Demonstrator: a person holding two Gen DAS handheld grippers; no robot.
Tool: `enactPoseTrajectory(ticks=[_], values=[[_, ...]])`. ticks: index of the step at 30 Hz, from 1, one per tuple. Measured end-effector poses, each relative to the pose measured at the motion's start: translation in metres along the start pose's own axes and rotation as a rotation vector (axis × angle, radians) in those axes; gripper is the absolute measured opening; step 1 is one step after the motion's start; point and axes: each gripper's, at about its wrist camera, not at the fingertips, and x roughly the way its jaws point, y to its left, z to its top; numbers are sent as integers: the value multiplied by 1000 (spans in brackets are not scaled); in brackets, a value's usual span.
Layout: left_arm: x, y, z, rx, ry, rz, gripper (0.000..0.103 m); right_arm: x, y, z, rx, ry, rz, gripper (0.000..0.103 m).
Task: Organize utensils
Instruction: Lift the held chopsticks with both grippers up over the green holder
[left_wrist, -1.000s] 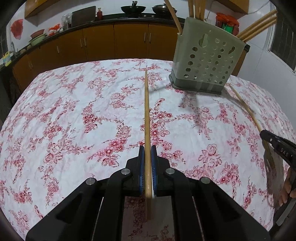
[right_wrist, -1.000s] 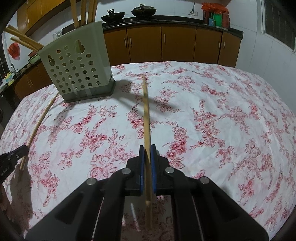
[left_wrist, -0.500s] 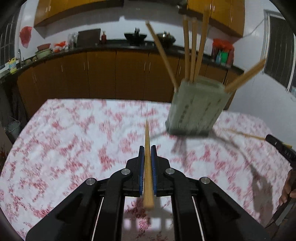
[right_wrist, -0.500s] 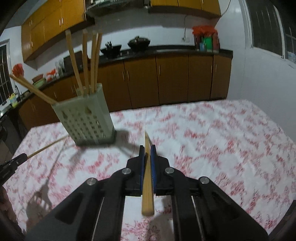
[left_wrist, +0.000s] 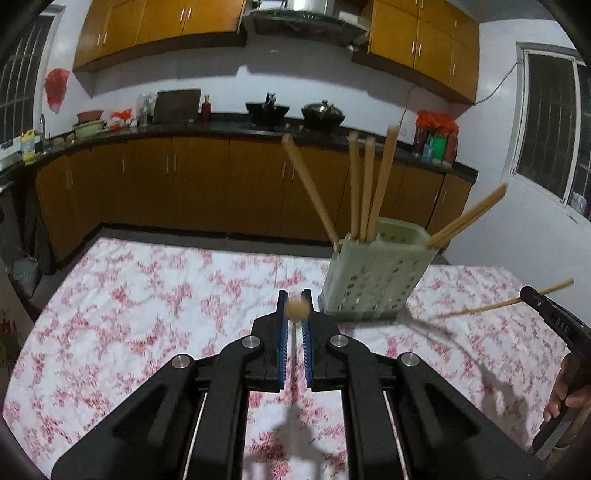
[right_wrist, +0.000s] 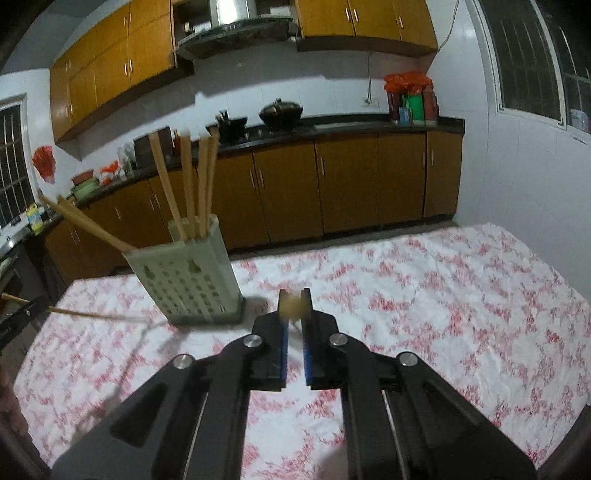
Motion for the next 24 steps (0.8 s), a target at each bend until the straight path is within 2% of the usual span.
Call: enactPoseTrajectory(ticks=[6, 11, 15, 19, 24], values=[[-16, -4, 21, -11, -58, -41, 7, -22, 8, 26, 13, -60, 72, 8], [-30, -19, 41, 2, -116, -79, 7, -42, 24, 50, 32, -107, 184, 8], [-41, -33, 65, 14, -193, -105, 7, -57, 43, 71, 18, -137, 271, 8], [-47, -44, 90, 5, -271, -117, 7, -65, 58, 91, -21, -172, 283, 8], [-49, -52, 118, -30, -370, -102, 7, -57, 75, 115, -73, -172, 259, 8]])
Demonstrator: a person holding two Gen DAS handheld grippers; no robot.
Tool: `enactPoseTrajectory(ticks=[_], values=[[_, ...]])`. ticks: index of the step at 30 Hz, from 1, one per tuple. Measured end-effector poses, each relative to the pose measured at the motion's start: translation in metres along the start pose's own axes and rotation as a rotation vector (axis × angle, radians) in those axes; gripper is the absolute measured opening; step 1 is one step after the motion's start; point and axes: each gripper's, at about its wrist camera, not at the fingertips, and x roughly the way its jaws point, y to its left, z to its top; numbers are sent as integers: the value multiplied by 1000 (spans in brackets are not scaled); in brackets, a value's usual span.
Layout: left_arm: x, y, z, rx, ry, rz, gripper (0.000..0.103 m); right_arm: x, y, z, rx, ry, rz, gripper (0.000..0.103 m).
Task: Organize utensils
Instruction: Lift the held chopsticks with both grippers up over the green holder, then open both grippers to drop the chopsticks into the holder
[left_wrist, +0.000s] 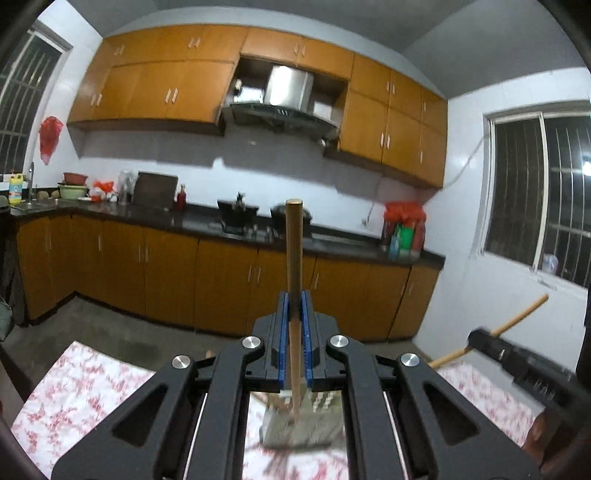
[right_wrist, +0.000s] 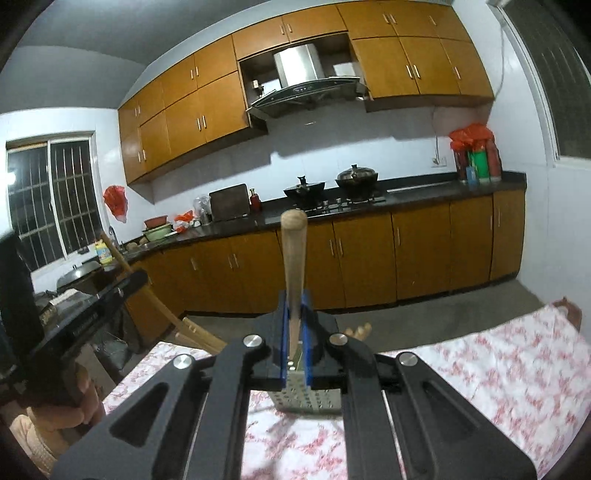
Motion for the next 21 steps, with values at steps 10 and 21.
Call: enactPoseTrajectory(ticks=[10, 21], values=[[37, 1, -5, -32, -30, 31, 7, 47, 4, 4, -35, 112, -36, 8], [70, -4, -39, -16, 82, -4, 8, 90, -8, -8, 8, 208, -35, 10]])
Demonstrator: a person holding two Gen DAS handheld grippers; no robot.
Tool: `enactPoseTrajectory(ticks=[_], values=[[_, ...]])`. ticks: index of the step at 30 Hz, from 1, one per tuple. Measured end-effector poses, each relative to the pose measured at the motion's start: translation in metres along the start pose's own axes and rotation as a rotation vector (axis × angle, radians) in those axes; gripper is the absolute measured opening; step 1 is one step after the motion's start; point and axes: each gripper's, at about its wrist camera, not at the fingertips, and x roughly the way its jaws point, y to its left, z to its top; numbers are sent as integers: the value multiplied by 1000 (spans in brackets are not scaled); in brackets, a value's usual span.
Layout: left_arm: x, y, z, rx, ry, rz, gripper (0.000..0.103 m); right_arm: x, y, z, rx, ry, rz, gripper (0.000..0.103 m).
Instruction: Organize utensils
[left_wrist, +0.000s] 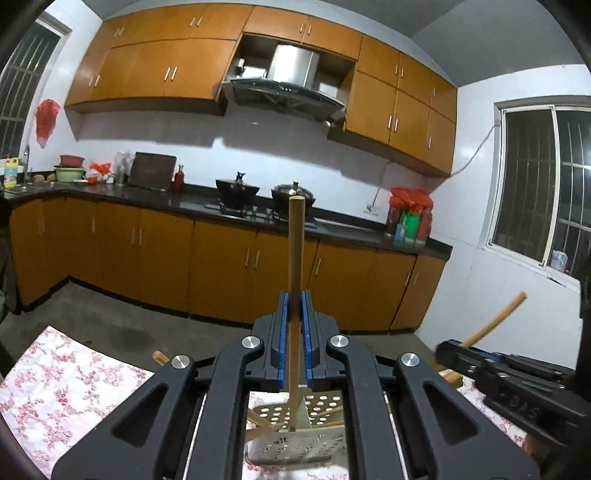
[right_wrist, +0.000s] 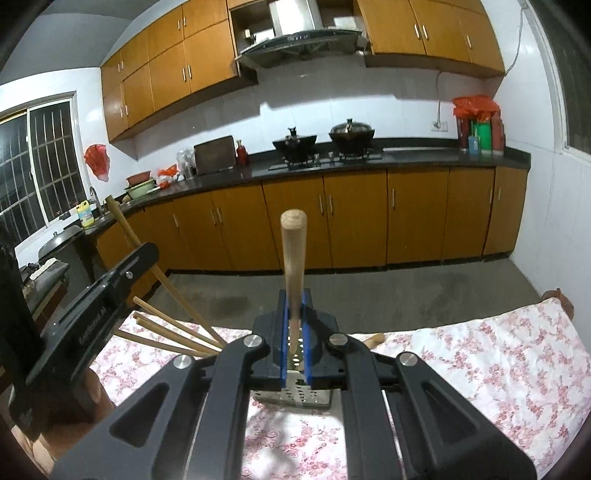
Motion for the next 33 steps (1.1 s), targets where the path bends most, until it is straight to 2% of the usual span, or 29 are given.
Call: enactPoseTrajectory(ticks=[2, 4, 5, 7, 9, 10, 12, 13, 15, 17, 20, 25, 29, 33], values=[[-1, 0, 1, 1, 0, -10, 11, 1, -1, 0, 13, -5, 6, 15], [-9, 3, 4, 9, -19, -4, 33, -6, -4, 1, 21, -30, 6, 23], [-15, 5, 6, 10, -37, 7, 47, -11, -6, 1, 26, -47, 5, 27], [-22, 9, 10, 10, -56, 16, 50, -23, -9, 2, 31, -75, -1, 32], [-32, 14, 13, 9, -64, 18, 54, -38, -10, 0, 25, -117, -16, 46], [-38, 16, 13, 10, -68, 22, 57, -46, -10, -2, 20, -136, -26, 49], [-52, 19, 12, 23, -77, 37, 68, -59, -9, -7, 9, -167, -37, 64], [-61, 21, 11, 34, -86, 47, 77, -67, -8, -11, 0, -187, -48, 68], [-77, 23, 9, 62, -106, 68, 93, -82, -6, -21, -16, -225, -68, 86], [-98, 25, 4, 94, -129, 85, 99, -97, -2, -33, -32, -270, -97, 97], [-123, 27, -6, 136, -142, 109, 101, -117, 4, -52, -53, -325, -142, 99], [-155, 31, -31, 151, -116, 123, 101, -137, 17, -83, -101, -334, -219, 99], [-173, 34, -59, 154, -76, 136, 101, -143, 25, -112, -120, -322, -246, 99], [-180, 36, -86, 152, -12, 150, 101, -146, 27, -148, -78, -326, -285, 99]])
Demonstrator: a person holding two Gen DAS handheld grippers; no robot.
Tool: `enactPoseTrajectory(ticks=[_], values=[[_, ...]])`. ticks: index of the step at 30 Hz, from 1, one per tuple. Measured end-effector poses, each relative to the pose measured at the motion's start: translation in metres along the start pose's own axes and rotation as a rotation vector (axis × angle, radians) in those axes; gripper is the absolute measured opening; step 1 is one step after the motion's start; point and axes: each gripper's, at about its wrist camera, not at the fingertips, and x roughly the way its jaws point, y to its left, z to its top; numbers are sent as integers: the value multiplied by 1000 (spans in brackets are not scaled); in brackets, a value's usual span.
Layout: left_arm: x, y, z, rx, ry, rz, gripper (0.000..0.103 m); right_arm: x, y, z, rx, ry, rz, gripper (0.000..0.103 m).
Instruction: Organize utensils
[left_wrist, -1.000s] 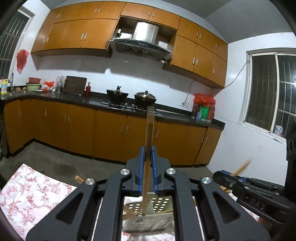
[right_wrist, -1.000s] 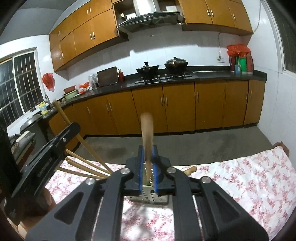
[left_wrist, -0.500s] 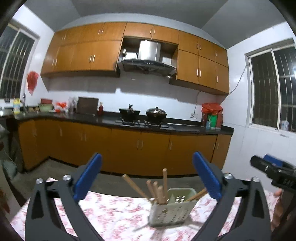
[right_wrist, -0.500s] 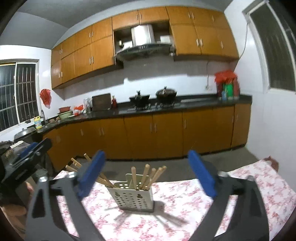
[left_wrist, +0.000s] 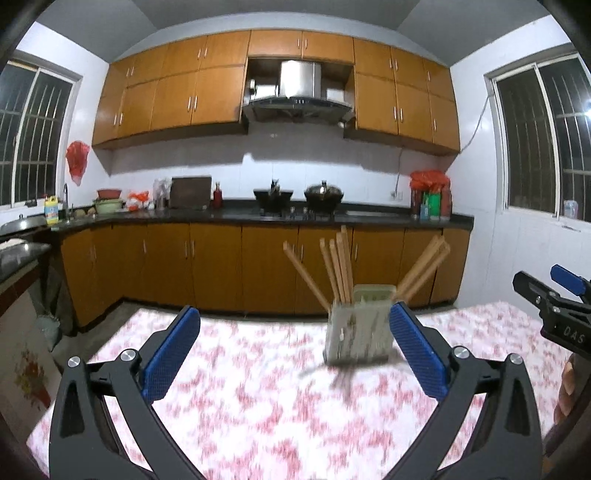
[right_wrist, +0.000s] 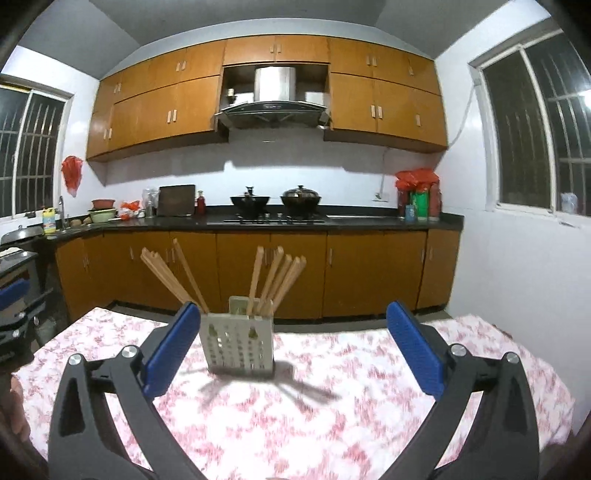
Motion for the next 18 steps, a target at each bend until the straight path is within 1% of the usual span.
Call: enactPoseTrajectory(ticks=[3, 4, 8, 13, 18], values=[[-2, -4, -17, 4, 38, 12, 101, -3, 0, -17, 20, 28, -6, 99], [-4, -5, -23, 10, 43, 19, 101, -3, 0, -24, 15, 51, 0, 99], [-10, -10, -42, 38, 63, 50, 101, -6, 5, -43, -30, 86, 3, 99], [-8, -10, -59, 40, 115, 52, 101, -4, 5, -64, -28, 148, 21, 99], [-6, -10, -71, 37, 144, 45, 101, -3, 5, -78, -33, 176, 16, 99]])
